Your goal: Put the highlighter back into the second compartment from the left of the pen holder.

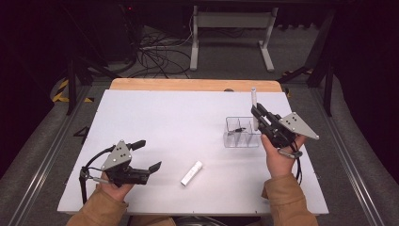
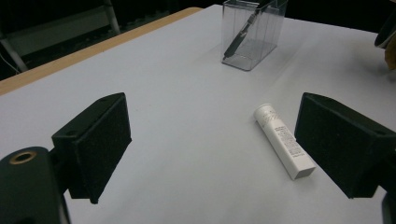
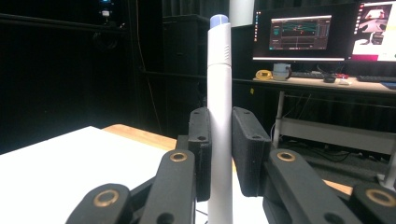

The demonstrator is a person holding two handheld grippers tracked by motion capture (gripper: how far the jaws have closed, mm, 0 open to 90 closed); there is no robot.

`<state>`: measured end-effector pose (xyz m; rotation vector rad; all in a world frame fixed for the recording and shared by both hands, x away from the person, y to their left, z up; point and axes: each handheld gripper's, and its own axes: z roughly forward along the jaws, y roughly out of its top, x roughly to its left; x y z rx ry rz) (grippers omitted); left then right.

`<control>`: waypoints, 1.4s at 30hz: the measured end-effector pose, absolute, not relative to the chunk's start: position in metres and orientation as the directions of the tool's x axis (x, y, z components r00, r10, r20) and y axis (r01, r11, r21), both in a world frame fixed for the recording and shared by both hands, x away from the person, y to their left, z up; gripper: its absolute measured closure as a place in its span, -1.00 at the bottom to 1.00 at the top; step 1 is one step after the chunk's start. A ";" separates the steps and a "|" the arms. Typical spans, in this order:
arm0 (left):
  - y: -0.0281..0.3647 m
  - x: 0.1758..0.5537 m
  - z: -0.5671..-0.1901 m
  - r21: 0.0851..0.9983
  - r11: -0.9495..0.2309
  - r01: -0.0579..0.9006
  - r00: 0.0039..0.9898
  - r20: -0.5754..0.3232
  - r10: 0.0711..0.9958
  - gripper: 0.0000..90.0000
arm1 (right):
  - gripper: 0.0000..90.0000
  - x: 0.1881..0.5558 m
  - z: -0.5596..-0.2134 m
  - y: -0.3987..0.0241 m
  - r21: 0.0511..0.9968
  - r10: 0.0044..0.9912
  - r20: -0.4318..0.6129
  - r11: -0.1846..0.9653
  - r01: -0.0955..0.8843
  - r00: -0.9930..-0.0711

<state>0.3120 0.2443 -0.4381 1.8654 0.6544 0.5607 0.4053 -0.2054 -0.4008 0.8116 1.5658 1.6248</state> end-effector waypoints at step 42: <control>0.243 0.312 -0.439 0.929 -0.319 0.189 0.747 0.075 0.661 -0.74 | 0.76 0.430 -0.438 -0.193 1.000 0.828 -0.005 0.011 0.008 -0.561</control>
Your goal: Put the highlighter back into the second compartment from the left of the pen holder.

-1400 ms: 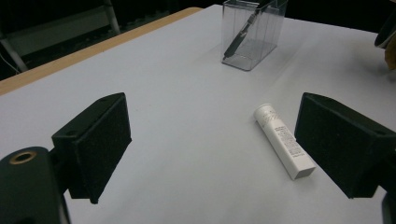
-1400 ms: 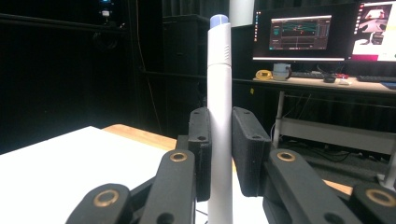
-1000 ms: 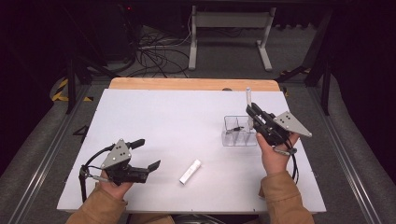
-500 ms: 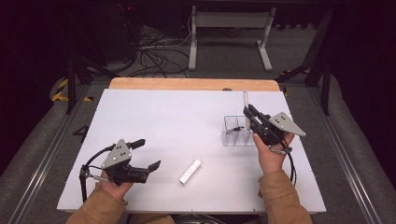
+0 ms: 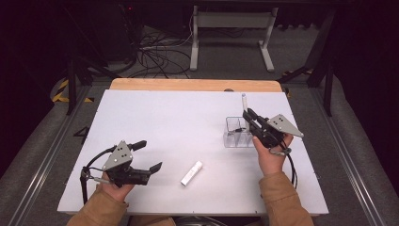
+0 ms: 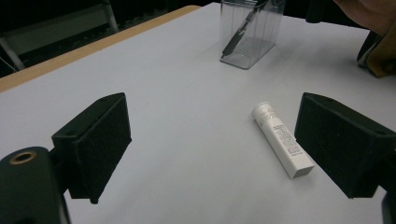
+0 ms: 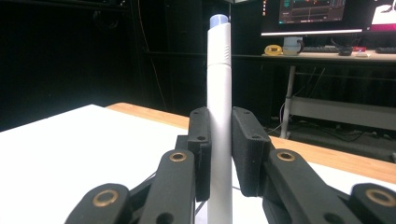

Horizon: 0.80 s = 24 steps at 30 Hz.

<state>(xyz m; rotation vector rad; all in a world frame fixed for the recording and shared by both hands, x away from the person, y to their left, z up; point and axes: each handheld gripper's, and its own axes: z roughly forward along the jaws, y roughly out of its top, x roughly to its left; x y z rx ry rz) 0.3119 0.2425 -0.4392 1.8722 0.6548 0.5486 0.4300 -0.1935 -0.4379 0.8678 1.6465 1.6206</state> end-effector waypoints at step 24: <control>0.240 0.313 -0.437 0.929 -0.317 0.193 0.754 0.066 0.653 -0.76 | -0.15 0.403 -0.404 -0.204 0.999 0.867 -0.040 0.038 -0.016 -0.496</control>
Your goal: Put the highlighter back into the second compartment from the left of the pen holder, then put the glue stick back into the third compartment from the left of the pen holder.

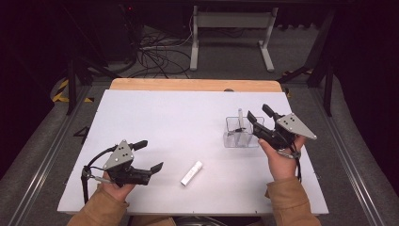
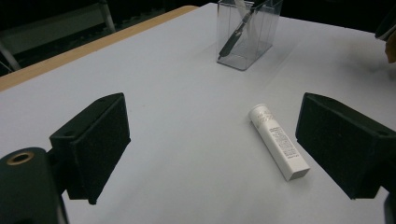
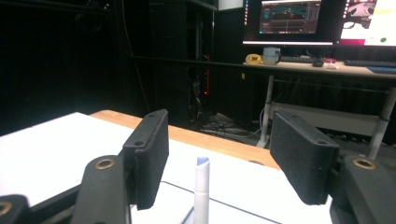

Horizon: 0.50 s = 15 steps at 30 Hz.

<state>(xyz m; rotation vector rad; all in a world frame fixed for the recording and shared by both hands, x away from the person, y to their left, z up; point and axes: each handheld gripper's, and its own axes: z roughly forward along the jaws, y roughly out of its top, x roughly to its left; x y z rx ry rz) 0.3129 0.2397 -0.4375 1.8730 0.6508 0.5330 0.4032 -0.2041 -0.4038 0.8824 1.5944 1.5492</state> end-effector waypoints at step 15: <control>0.238 0.313 -0.436 0.929 -0.308 0.206 0.749 0.052 0.660 -0.80 | -0.20 0.387 -0.394 -0.202 0.998 0.855 -0.057 0.062 -0.007 -0.515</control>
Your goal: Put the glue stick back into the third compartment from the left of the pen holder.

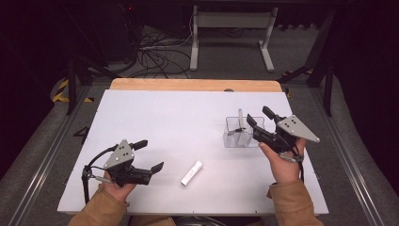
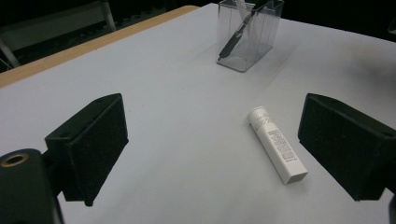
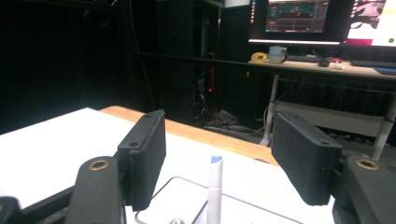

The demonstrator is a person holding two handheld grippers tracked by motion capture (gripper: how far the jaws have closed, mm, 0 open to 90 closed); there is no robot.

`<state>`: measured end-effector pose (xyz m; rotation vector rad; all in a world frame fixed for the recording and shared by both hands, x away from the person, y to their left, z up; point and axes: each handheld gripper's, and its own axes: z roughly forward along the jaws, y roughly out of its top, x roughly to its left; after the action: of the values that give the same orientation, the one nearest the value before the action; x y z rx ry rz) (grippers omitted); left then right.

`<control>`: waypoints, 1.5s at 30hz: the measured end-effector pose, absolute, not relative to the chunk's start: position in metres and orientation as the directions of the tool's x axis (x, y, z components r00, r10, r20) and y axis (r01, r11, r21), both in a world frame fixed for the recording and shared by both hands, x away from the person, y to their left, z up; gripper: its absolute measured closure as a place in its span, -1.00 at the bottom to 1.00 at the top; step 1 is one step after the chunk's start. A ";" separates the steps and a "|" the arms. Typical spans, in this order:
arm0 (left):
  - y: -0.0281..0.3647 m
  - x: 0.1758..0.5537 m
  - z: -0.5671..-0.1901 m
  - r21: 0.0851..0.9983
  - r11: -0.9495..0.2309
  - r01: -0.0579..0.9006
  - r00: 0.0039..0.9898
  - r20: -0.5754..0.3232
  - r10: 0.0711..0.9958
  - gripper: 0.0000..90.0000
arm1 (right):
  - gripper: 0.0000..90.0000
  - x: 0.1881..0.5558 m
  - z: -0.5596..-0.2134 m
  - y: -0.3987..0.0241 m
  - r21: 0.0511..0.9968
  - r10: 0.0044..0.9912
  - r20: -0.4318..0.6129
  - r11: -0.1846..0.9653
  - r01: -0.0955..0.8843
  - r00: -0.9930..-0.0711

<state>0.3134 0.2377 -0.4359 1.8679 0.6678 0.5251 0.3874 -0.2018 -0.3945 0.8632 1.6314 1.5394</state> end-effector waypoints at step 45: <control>0.182 0.319 -0.425 0.796 -0.456 0.397 0.777 -0.028 0.629 -0.96 | -0.32 0.359 -0.380 -0.185 0.995 0.775 -0.046 0.093 0.042 -0.631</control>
<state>0.3195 0.1818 -0.4255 2.1079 0.7624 0.3420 0.3593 -0.1850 -0.3800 0.8029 1.7838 1.5929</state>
